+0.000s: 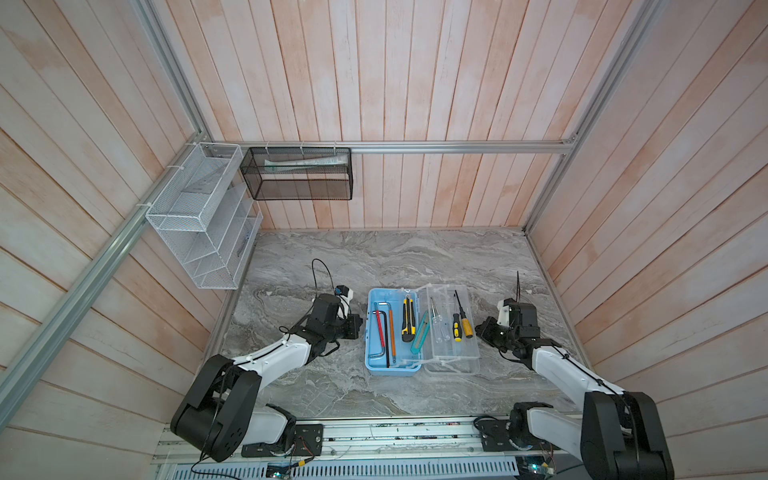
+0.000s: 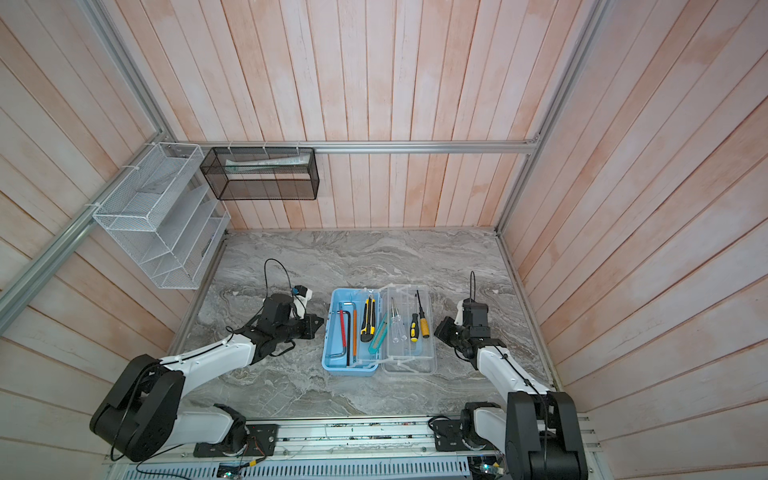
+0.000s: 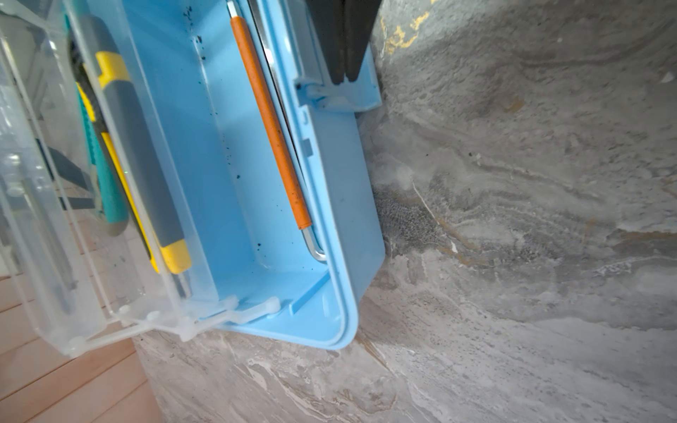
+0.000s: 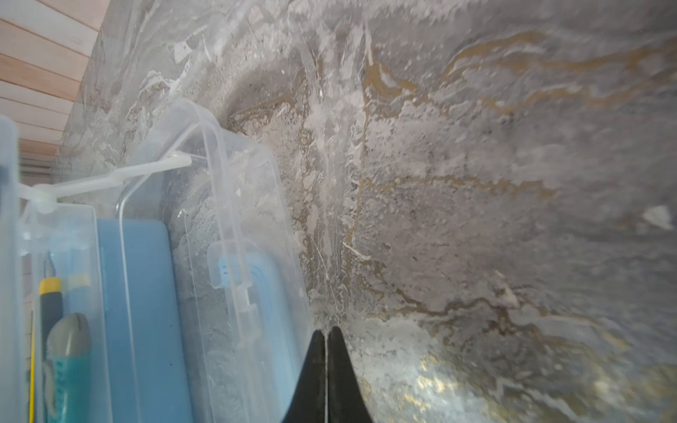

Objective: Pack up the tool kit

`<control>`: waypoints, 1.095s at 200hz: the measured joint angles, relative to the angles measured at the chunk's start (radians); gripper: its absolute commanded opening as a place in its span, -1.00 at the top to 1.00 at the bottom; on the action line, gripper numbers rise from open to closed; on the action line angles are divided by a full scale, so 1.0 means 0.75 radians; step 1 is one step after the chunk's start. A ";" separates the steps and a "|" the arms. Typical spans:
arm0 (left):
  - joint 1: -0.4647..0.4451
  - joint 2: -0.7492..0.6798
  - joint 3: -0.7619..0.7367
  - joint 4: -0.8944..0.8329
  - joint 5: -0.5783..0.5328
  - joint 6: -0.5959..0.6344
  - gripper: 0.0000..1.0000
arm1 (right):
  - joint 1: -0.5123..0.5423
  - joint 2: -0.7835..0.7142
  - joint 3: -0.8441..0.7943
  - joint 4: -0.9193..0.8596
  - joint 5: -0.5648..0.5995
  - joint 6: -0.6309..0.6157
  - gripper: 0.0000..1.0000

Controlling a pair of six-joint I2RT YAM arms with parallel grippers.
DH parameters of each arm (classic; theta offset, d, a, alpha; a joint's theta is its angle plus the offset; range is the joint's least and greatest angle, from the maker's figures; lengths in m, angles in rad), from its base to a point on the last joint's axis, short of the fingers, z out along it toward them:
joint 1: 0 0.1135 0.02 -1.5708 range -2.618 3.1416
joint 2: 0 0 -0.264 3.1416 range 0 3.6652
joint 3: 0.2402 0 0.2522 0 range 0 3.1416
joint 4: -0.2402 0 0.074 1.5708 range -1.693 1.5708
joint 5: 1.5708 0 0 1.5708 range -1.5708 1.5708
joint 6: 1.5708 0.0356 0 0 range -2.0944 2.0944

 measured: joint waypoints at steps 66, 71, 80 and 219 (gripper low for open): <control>0.001 0.000 -0.022 0.089 0.071 0.010 1.00 | -0.019 0.094 0.001 0.116 -0.196 -0.024 1.00; 0.001 -0.001 -0.025 0.096 0.073 0.009 1.00 | -0.021 0.089 0.000 0.122 -0.202 -0.024 1.00; 0.002 -0.001 -0.033 0.108 0.078 0.010 1.00 | -0.024 0.076 -0.004 0.138 -0.212 -0.019 1.00; -0.006 0.022 -0.046 0.221 0.220 0.016 1.00 | -0.013 -0.375 -0.003 -0.044 -0.246 0.087 1.00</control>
